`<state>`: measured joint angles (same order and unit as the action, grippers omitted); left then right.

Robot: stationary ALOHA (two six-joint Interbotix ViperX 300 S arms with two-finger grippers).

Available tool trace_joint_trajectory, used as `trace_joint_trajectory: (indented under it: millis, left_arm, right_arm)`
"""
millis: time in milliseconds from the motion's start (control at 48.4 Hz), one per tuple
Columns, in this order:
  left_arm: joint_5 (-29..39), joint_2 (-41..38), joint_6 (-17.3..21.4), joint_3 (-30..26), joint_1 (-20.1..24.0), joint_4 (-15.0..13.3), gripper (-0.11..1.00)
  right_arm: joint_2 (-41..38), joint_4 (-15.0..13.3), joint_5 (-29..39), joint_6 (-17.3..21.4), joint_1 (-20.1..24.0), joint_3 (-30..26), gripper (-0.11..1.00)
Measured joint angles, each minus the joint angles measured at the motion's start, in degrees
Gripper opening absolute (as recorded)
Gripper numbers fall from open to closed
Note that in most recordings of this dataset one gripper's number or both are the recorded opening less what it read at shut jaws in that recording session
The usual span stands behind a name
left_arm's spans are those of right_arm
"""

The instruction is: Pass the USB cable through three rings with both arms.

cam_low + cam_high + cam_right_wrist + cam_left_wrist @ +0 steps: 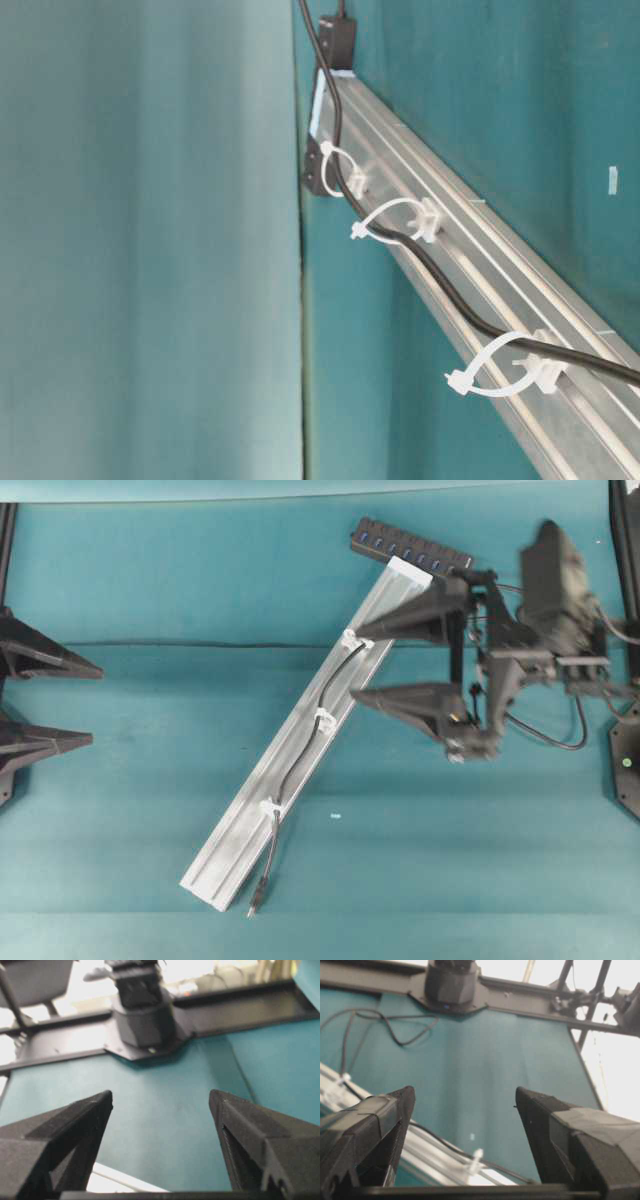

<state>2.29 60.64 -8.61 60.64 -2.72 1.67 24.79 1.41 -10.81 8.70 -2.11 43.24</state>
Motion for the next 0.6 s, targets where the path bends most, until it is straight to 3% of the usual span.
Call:
trace_joint_trajectory:
  millis: [207, 600]
  left_arm:
    - [-1.58, 3.16, 4.83, -0.26, 0.0, 0.0, 0.89]
    - [3.69, 7.65, 3.25, -1.58, 0.0, 0.0, 0.89]
  right_arm:
    - [4.83, 0.0, 1.85, 2.99, 0.7, 3.96, 0.85]
    - [19.42, 0.0, 5.89, 4.48, -0.62, 11.95, 0.85]
